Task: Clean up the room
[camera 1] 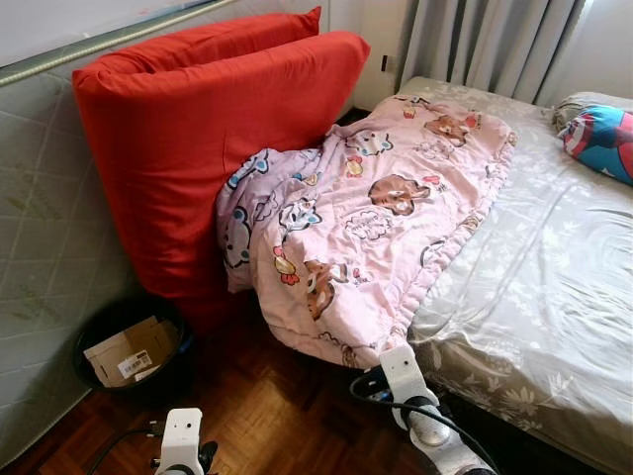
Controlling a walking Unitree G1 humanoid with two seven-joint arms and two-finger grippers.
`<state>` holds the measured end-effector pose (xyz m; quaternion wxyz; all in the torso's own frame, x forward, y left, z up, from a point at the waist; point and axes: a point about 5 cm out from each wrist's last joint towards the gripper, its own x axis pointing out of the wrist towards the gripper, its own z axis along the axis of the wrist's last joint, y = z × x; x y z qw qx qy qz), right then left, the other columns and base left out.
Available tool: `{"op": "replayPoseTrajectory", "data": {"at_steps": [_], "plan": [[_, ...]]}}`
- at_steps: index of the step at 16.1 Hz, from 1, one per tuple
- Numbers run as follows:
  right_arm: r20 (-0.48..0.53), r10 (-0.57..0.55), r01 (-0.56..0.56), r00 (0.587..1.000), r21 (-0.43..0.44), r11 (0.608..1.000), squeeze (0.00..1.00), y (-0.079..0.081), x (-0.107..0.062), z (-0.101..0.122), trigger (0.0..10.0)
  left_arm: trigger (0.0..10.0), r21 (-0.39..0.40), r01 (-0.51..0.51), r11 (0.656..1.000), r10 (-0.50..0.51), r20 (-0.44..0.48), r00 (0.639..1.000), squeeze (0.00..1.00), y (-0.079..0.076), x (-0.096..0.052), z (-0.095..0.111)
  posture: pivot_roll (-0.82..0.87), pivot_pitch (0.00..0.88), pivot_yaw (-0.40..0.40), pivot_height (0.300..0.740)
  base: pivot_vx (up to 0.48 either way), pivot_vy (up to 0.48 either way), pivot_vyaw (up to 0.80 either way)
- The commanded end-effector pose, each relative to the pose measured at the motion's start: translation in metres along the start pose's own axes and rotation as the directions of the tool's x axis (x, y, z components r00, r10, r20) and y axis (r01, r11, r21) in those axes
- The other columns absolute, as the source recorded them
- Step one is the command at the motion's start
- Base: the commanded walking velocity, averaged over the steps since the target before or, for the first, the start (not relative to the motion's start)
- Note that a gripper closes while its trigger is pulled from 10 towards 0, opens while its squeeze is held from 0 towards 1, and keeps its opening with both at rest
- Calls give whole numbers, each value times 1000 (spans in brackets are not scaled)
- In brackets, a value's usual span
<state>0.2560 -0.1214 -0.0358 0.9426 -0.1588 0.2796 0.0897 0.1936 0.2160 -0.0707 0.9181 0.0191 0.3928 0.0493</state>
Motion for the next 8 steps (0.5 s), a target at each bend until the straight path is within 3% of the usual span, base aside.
{"op": "replayPoseTrajectory", "data": {"at_steps": [1, 3, 4, 8], "plan": [[-11, 18, -18, 1000, -9, 1000, 235, 3, 0, -1, 10000, 10000, 5, -2, 1000, 2, -28, 1000, 0, 2, -1, -6, 7, 71, -26, 740, 0, 0, 0], [-11, 22, -22, 1000, -8, 1000, 235, 4, 0, -1, 10000, 10000, 5, -1, 1000, 1, -28, 1000, 0, 2, -1, -6, 7, 71, -26, 740, 0, 0, 0], [-14, 37, -37, 999, -10, 999, 1000, 6, 0, -1, 10000, 10000, 5, 0, 1000, 1, -28, 1000, 0, 2, -1, -6, 6, 72, -25, 740, 0, 0, 0], [-25, 46, -46, 999, -16, 999, 1000, 7, 0, -2, 10000, 10000, 5, 2, 1000, -1, -28, 1000, 0, 2, -1, -6, 8, 72, -25, 740, 0, 0, 0]]}}
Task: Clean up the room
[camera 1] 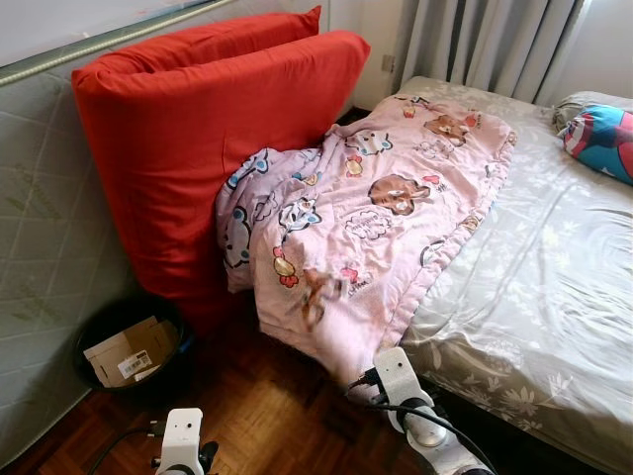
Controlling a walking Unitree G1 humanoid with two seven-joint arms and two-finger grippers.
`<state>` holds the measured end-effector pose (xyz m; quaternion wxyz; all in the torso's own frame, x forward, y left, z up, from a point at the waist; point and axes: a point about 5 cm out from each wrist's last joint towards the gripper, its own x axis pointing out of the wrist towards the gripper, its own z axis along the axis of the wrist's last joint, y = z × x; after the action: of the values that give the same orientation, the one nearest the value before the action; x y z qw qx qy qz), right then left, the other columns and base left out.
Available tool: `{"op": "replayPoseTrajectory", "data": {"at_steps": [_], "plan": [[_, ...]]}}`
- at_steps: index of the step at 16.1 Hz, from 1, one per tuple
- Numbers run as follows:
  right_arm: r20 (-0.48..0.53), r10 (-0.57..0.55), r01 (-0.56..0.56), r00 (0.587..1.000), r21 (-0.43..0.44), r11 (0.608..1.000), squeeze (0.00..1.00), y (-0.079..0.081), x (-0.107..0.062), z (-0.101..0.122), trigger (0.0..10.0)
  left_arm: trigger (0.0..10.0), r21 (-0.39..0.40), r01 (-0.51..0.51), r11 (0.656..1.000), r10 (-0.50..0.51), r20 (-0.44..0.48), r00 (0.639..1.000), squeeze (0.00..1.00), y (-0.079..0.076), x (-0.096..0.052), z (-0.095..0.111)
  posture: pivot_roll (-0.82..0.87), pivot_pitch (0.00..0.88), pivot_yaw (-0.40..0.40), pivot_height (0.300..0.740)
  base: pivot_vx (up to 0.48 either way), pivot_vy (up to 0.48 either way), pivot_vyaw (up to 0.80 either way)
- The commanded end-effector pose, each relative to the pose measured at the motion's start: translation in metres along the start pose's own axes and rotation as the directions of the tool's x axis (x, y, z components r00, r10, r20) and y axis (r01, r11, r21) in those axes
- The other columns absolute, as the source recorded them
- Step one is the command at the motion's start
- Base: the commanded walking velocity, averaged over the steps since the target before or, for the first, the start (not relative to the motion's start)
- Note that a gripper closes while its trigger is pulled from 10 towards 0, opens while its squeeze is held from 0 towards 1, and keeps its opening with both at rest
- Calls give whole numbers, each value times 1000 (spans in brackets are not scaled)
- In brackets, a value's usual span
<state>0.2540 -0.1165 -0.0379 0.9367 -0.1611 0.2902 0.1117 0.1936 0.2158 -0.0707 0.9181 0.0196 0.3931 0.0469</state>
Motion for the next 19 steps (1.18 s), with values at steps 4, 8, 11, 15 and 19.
{"op": "replayPoseTrajectory", "data": {"at_steps": [4, 8, 11, 15, 19], "plan": [[-39, 84, -84, 996, -7, 996, 1000, 13, -2, -5, 10000, 10000, 4, -1, 1000, 1, -28, 1000, 0, 2, -1, -6, 8, 73, -24, 740, 0, 0, 0], [-50, 101, -99, 994, 29, 995, 1000, 15, -2, -7, 10000, 10000, 4, 0, 1000, 0, -30, 1000, 0, 2, -1, -6, 6, 70, -25, 740, 0, 0, 0], [-171, 76, -26, 982, 275, 961, 0, -4, -8, -34, 10000, 10000, 7, 3, 1000, -3, -33, 999, 0, 1, -1, -5, -2, 61, -21, 740, 0, 0, 0], [-302, 32, 85, 953, 368, 926, 0, -19, -22, -70, 10000, 10000, 26, 13, 1000, -12, -33, 999, 0, 1, 0, -3, -1, 49, -20, 740, 0, 0, 0], [-437, -24, 263, 899, 493, 829, 0, -23, -47, -113, 10000, 10000, 41, 17, 999, -15, -47, 999, 0, 2, 0, -3, -12, 39, -9, 740, 0, 0, 0]]}}
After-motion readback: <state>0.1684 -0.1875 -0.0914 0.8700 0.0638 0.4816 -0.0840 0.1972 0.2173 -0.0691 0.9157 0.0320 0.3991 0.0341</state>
